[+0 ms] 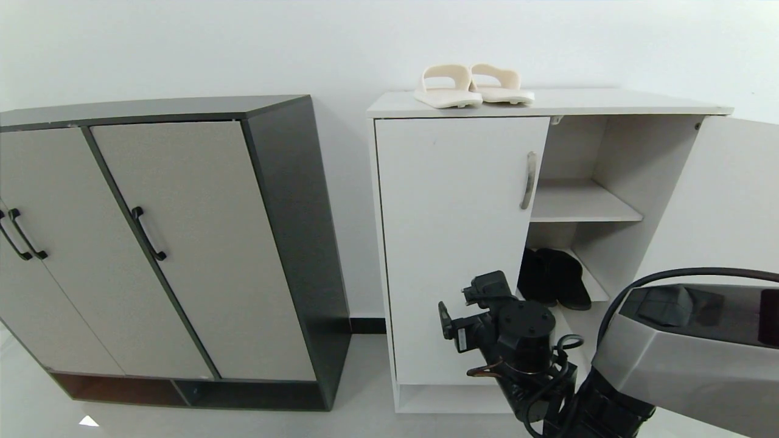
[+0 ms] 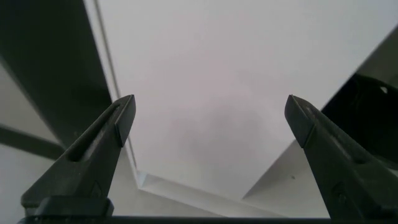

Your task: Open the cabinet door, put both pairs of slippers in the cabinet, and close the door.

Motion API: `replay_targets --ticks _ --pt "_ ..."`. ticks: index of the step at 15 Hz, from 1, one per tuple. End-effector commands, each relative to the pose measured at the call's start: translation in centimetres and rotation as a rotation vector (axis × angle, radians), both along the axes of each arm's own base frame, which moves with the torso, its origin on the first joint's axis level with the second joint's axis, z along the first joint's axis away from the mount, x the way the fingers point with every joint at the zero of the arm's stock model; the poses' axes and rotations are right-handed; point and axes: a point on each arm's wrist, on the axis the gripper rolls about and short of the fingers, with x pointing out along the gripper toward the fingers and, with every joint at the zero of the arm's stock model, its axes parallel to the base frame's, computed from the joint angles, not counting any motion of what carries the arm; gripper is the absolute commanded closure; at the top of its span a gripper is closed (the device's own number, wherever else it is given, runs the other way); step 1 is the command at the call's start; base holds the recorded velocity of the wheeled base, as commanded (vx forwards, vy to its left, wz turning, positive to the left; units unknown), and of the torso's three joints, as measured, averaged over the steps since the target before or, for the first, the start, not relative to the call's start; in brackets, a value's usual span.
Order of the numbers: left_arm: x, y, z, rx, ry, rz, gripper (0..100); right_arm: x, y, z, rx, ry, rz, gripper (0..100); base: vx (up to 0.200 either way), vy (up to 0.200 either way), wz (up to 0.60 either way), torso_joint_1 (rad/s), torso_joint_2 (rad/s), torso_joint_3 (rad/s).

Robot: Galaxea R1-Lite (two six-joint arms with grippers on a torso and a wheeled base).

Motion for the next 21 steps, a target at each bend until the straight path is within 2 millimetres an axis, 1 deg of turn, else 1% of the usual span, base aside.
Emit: replay_targets --ticks 1,11,15,21 --pt "0.00 0.00 0.01 0.000 -0.001 0.001 100 -0.05 0.05 -0.15 -0.003 0.003 0.002 0 0.000 0.000 0.00 0.000 0.00 0.000" --pt "0.00 0.00 0.00 0.001 0.000 -0.001 100 -0.06 0.04 -0.27 -0.007 0.007 0.007 0 0.000 0.000 0.00 0.000 -0.01 -0.011" --pt "0.00 0.00 0.00 0.001 0.000 -0.001 100 -0.02 0.09 -0.45 -0.011 0.009 0.007 0 0.000 0.000 0.00 0.033 -0.33 -0.304" --pt "0.00 0.00 0.01 0.000 -0.001 0.001 100 0.05 0.16 -0.48 -0.010 0.008 0.007 0 0.000 0.000 0.00 0.115 -0.46 -0.348"
